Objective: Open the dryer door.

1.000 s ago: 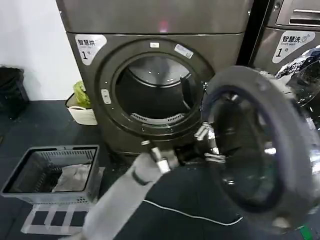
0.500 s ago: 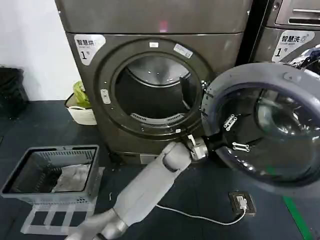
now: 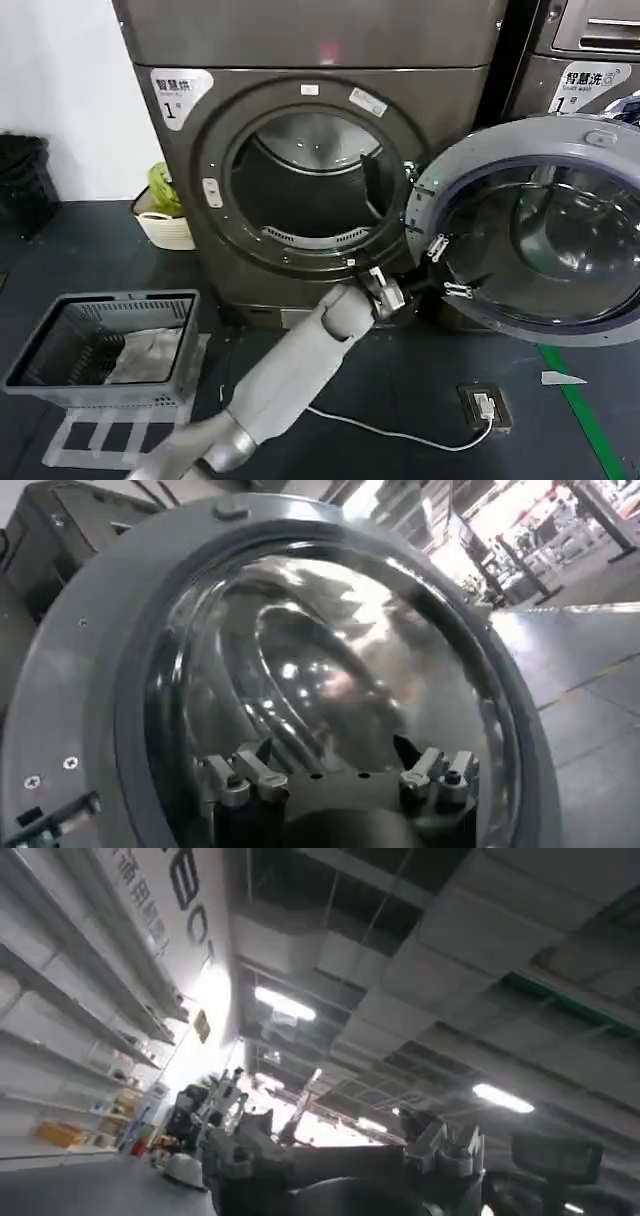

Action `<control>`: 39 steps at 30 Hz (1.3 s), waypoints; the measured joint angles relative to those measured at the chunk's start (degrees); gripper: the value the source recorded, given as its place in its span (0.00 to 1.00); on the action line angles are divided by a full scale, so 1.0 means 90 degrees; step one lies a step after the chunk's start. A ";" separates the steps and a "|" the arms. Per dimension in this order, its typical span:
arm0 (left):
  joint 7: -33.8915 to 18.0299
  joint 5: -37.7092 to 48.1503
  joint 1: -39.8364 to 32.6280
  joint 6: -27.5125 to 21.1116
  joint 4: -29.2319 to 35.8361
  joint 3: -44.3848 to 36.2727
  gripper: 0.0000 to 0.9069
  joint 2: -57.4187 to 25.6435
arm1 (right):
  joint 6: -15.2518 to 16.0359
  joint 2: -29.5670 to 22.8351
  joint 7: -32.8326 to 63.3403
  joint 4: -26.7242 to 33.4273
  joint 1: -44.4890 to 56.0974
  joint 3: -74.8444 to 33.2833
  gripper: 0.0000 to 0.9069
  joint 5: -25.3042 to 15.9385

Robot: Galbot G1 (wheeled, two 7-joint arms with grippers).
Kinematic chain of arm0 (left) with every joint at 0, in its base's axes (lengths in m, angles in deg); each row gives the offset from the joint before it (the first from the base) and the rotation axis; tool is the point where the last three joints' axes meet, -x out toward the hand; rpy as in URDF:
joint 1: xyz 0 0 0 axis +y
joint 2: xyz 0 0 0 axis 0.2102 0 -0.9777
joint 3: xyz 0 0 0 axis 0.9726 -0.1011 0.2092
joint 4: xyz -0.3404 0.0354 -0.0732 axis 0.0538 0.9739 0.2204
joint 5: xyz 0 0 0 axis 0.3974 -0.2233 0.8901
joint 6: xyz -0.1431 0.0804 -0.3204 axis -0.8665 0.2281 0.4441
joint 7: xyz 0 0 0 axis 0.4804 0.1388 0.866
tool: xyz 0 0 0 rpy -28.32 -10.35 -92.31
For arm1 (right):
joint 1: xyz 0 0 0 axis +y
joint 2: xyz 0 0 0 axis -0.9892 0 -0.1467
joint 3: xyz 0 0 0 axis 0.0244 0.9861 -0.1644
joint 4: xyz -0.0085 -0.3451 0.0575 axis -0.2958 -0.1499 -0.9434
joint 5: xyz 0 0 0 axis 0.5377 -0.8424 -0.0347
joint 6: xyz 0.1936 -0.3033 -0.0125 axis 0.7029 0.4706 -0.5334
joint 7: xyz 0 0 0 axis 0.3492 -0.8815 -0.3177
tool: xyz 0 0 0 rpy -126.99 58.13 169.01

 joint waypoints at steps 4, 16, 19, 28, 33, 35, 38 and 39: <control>0.0138 0.0026 0.0197 -0.0017 0.0358 -0.0062 1.00 0.0000 | -0.0009 0.0061 -0.0021 0.0084 -0.0016 0.0057 1.00 -0.0001; 0.0299 0.0210 0.1176 -0.0194 0.2419 0.0252 1.00 -0.0700 | -0.0101 0.0119 -0.0054 0.0078 -0.0132 0.0317 1.00 -0.0012; 0.0358 0.0227 0.1443 -0.0104 0.3028 0.0413 1.00 -0.1422 | -0.0112 0.0173 -0.0094 0.0146 -0.0141 0.0338 1.00 -0.0014; 0.0331 -0.0163 0.2354 0.0607 0.4403 0.1443 1.00 -0.3701 | -0.0203 0.0282 -0.0114 0.0491 -0.0174 0.0456 1.00 -0.0042; 0.0189 -0.0792 0.3008 0.1050 0.4459 0.2655 1.00 -0.5032 | -0.0340 0.0409 -0.0099 0.0869 -0.0165 0.0496 1.00 -0.0047; 0.0157 -0.1210 0.3246 0.1287 0.4327 0.3110 1.00 -0.5498 | -0.0435 0.0490 -0.0128 0.1082 -0.0159 0.0517 1.00 -0.0042; 0.0024 -0.1805 0.3549 0.1568 0.4093 0.3762 1.00 -0.6087 | -0.0627 0.0562 -0.0219 0.1371 -0.0166 0.0597 1.00 -0.0005; -0.0044 -0.2021 0.3657 0.1746 0.4008 0.3971 1.00 -0.6272 | -0.0669 0.0584 -0.0247 0.1456 -0.0171 0.0619 1.00 0.0012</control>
